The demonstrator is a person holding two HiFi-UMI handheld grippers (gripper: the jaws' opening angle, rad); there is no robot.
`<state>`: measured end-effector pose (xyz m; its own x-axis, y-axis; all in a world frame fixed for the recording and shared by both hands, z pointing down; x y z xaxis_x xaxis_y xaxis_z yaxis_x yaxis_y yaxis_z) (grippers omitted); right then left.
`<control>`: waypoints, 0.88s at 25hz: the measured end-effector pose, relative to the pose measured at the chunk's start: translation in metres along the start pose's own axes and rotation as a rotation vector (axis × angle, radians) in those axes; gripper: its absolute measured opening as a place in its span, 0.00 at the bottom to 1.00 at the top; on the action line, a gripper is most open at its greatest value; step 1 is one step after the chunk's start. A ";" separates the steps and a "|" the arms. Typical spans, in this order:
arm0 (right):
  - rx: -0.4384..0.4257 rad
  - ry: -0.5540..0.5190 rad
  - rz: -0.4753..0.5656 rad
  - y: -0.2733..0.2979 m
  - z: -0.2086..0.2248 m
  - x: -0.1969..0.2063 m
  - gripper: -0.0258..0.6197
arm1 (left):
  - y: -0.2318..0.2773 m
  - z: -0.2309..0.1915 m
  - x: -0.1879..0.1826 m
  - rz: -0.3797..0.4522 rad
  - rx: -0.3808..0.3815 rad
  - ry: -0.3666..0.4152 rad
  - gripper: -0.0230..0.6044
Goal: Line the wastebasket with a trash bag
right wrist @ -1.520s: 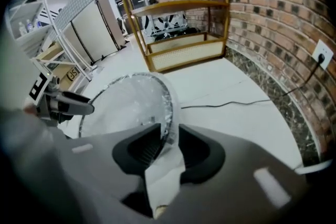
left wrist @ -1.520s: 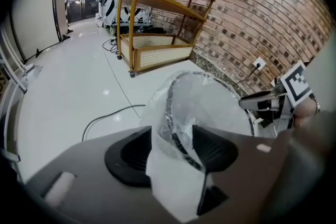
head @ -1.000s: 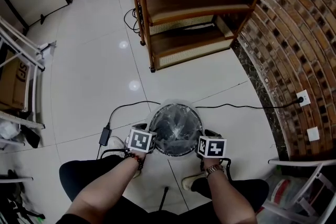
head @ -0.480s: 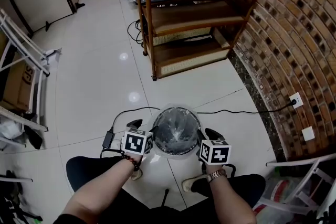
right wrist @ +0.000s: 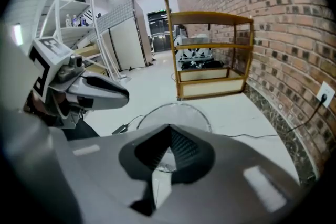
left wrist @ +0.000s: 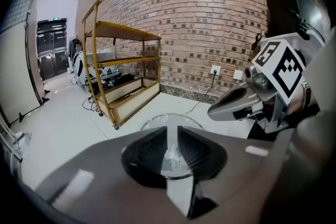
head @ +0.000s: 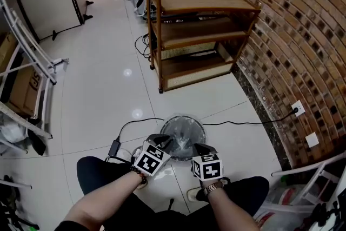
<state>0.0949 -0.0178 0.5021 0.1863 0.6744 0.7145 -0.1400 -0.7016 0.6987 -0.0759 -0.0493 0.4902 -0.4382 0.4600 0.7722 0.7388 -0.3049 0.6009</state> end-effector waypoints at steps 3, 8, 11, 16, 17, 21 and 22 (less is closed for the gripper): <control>-0.006 0.016 0.000 -0.002 -0.009 -0.001 0.04 | 0.006 0.014 -0.005 0.005 0.027 -0.006 0.04; -0.005 0.037 0.018 -0.004 -0.013 -0.010 0.04 | 0.013 0.023 -0.014 -0.003 0.042 -0.003 0.04; -0.001 0.040 0.021 -0.006 -0.013 -0.012 0.04 | 0.016 0.026 -0.020 0.004 0.038 0.005 0.04; 0.003 0.034 0.030 -0.009 -0.013 -0.014 0.04 | 0.018 0.027 -0.017 -0.020 0.014 0.004 0.04; 0.004 0.032 0.032 -0.009 -0.013 -0.014 0.04 | 0.018 0.027 -0.016 -0.025 0.008 0.003 0.04; 0.011 0.025 0.038 -0.011 -0.013 -0.015 0.04 | 0.018 0.028 -0.015 -0.034 -0.005 0.005 0.04; 0.013 0.023 0.039 -0.011 -0.013 -0.015 0.04 | 0.018 0.028 -0.015 -0.033 -0.007 0.005 0.04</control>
<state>0.0807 -0.0169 0.4844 0.1583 0.6517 0.7417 -0.1344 -0.7300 0.6701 -0.0415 -0.0387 0.4836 -0.4646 0.4660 0.7530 0.7205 -0.2954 0.6273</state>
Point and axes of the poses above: the fingertips, and each gripper's own axes: y forward along the fingers, z to its right, x out of its underside, the point moved 9 cm from there along -y, backward along the fingers, and after that the axes turned 12 degrees about x, right-handed, at the moved point
